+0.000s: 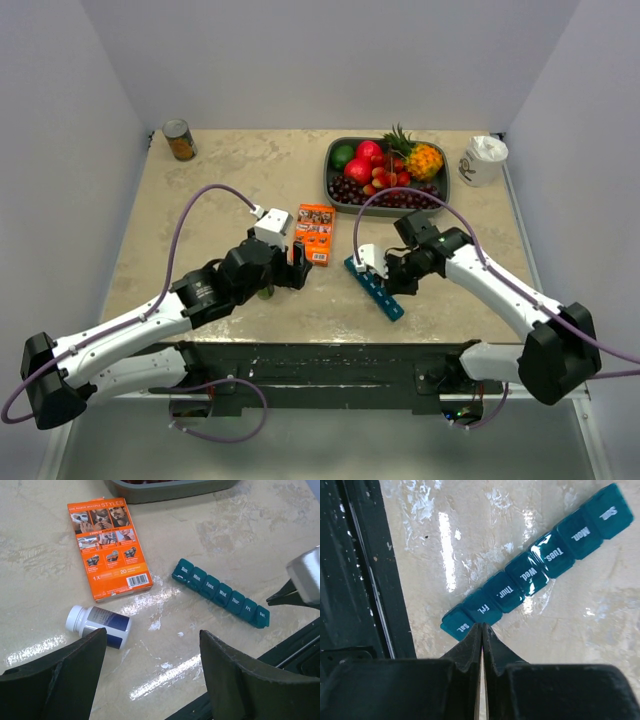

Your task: Sort the pills into containers

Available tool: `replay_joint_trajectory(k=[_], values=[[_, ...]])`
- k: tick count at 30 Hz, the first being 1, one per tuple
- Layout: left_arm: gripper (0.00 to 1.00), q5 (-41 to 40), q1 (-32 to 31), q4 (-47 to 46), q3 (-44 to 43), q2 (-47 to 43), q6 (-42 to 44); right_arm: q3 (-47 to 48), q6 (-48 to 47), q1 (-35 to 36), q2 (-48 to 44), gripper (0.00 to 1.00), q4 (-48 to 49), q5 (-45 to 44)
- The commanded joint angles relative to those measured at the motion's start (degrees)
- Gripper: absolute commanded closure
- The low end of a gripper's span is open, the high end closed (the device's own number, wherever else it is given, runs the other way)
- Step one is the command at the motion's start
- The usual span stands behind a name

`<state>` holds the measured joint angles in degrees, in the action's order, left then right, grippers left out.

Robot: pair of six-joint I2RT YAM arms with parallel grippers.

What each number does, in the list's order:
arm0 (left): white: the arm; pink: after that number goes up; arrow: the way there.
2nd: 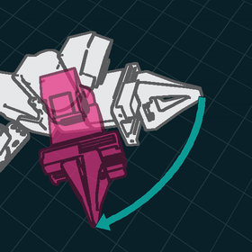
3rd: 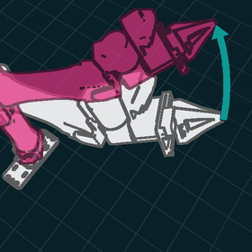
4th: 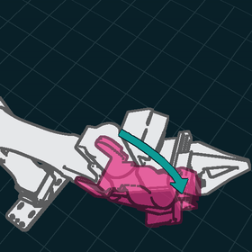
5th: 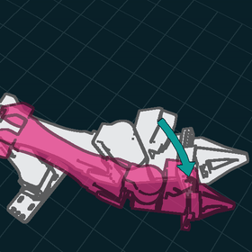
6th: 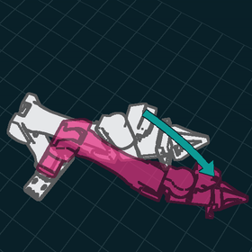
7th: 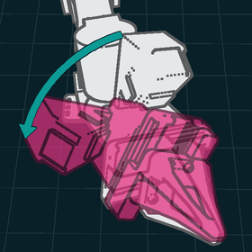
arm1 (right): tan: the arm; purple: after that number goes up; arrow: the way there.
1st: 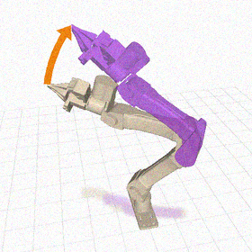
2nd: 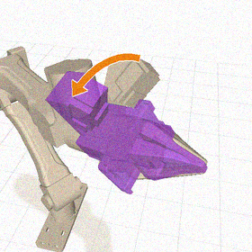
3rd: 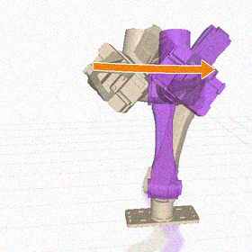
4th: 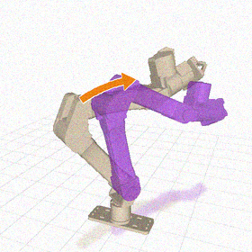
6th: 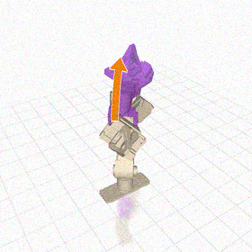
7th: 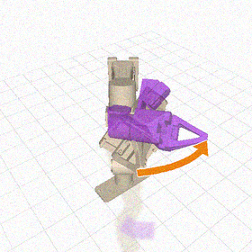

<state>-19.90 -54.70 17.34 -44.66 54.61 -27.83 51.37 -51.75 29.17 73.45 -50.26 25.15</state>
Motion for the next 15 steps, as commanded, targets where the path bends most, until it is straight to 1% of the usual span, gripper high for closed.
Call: replay_joint_trajectory(k=[1,4,8,9,12,15], values=[[0.21,0.39,0.38,-2.4,0.46,-0.64,1.38,0.4,-1.43,-0.17,-3.05,0.95,-4.41,1.57],[0.21,0.74,0.38,-2.75,0.19,-0.12,1.73,-3.89,-1.43,-0.25,-2.26,0.95,-1.96,-0.44],[0.21,1.35,0.38,-2.93,0.19,0.23,1.56,-9.44,-1.52,-0.08,2.74,0.96,3.84,-3.43],[0.21,1.44,0.38,-2.93,0.28,0.32,1.64,-10.06,-1.25,-0.08,5.27,0.96,5.85,-4.57],[0.21,1.79,0.38,-3.02,0.37,0.5,1.47,-10.15,-0.81,-0.25,9.33,0.96,7.8,-6.42],[0.21,1.88,0.38,-2.93,0.19,0.41,1.47,-9.28,-1.42,-0.25,9.35,0.96,6.24,-4.77]])
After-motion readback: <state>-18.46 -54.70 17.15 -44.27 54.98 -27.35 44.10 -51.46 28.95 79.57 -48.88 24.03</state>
